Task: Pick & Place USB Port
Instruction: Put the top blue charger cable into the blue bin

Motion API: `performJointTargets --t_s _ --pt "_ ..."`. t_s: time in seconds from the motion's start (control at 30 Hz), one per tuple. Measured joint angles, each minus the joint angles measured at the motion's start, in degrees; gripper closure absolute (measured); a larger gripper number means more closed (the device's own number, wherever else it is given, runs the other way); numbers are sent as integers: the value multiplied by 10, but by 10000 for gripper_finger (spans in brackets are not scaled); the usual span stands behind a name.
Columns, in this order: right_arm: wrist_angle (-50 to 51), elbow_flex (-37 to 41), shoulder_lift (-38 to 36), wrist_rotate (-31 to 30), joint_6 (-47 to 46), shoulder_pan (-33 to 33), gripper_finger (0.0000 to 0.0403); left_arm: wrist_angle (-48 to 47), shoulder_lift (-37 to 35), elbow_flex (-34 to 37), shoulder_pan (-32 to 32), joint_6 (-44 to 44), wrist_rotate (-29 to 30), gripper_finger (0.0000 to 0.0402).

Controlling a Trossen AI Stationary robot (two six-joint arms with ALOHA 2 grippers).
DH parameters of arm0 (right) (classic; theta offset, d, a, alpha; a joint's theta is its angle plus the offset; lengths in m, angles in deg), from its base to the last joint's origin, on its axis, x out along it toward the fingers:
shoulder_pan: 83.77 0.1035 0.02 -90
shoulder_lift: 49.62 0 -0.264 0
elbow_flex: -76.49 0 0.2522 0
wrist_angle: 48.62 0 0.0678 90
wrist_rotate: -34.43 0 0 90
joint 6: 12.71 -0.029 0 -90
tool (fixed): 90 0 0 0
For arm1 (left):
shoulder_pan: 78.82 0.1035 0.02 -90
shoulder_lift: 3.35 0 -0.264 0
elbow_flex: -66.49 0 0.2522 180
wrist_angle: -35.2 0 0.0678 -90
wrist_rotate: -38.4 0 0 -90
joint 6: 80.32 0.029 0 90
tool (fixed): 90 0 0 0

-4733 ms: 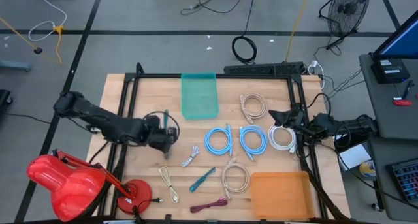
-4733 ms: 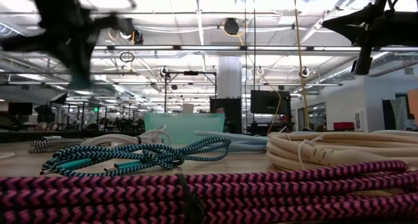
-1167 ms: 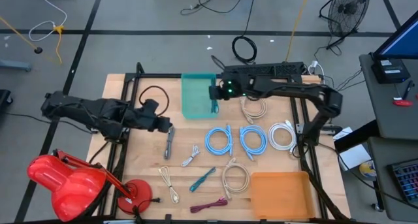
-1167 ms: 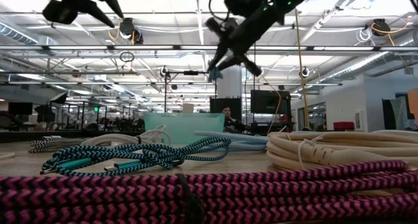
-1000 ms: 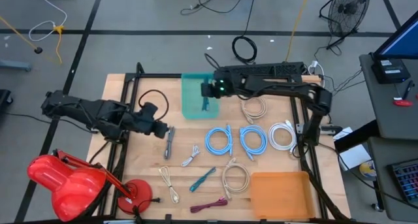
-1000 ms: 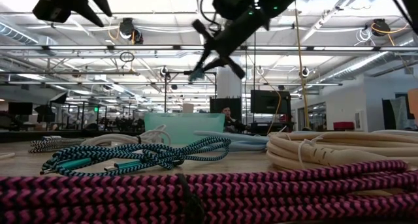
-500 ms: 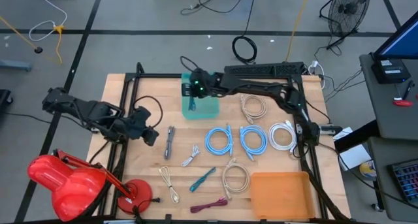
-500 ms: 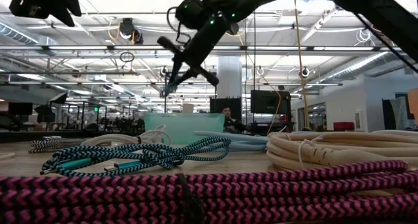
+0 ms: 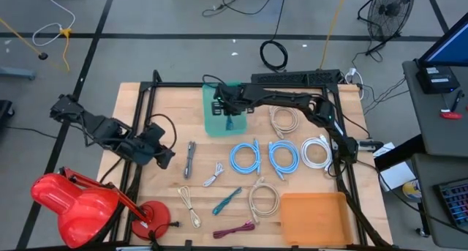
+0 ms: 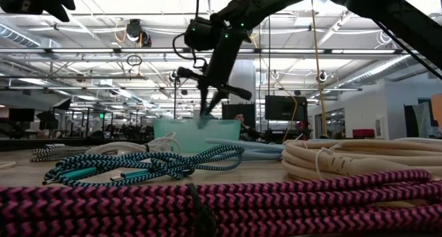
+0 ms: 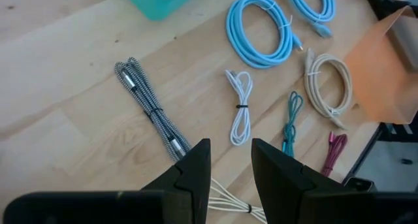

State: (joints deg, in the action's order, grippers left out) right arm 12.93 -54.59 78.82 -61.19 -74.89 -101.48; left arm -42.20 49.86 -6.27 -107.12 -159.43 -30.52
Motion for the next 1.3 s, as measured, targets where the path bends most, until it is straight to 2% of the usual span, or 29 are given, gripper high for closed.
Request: performJointTargets --t_s 0.5,0.77,0.93,1.07,1.17,1.3 --pt "90 0 -4 -2 4 -7 386 -13 0 0 -37 -29 45 289" --pt "73 0 -4 -2 18 -8 319 -13 0 0 -49 -42 53 289" --pt "71 0 -4 -2 18 -9 302 -13 0 0 -53 -46 58 289" --pt "36 1 -4 5 25 -10 301 -14 0 0 -53 -46 59 289" --pt "-24 1 -9 62 41 -11 306 -14 0 0 -53 -46 59 289" --pt "-77 1 -12 104 44 3 352 -17 0 0 -53 -46 60 289"
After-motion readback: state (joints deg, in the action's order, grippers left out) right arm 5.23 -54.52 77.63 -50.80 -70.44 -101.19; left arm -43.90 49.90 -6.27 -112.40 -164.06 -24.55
